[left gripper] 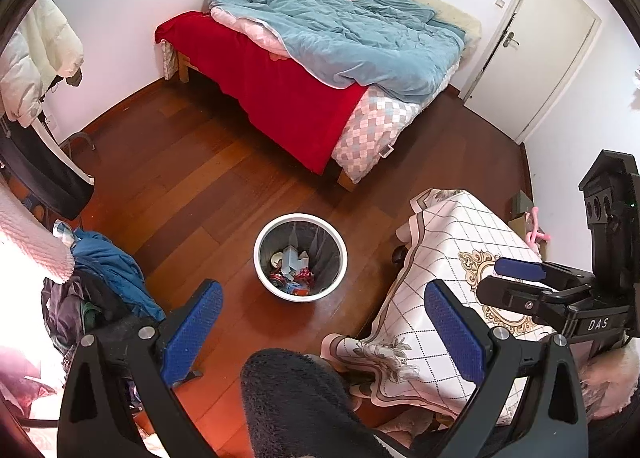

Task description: Collect trash

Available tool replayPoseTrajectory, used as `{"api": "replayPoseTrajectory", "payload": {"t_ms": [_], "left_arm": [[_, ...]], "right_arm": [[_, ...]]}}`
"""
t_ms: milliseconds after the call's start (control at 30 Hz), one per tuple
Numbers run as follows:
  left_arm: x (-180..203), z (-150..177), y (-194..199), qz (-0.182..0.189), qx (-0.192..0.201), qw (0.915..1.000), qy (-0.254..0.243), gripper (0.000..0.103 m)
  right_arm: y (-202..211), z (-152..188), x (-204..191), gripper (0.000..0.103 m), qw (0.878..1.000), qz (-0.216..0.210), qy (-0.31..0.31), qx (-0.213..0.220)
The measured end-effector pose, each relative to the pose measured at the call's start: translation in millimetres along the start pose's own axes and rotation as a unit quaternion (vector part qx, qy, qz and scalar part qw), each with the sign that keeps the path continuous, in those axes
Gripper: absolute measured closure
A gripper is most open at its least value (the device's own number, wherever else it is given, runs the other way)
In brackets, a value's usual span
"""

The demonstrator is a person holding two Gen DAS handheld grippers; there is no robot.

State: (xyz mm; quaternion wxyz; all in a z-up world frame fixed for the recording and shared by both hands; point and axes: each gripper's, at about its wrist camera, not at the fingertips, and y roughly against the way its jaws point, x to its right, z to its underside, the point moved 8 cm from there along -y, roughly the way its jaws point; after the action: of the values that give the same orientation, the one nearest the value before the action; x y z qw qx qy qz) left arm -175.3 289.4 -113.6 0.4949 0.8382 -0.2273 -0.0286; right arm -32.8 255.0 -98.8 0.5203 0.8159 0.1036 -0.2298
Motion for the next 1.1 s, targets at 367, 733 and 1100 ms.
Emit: {"api": "replayPoseTrajectory", "payload": {"t_ms": [367,733,1100], "left_arm": [[1,0,-1,-0.001,-0.001,1.0,0.001,0.0],[2,2,3,0.0,0.001,1.0,0.0,0.0],[4,1,6,0.001,0.003,1.0,-0.004,0.0]], "right_arm": [[0,-1,-5,0.0,1.0,0.0,0.005,-0.001],[-2,-2,-9,0.0,1.0,0.001,0.006,-0.004],[0,-1,-11,0.0,1.0,0.002,0.01,-0.007]]}}
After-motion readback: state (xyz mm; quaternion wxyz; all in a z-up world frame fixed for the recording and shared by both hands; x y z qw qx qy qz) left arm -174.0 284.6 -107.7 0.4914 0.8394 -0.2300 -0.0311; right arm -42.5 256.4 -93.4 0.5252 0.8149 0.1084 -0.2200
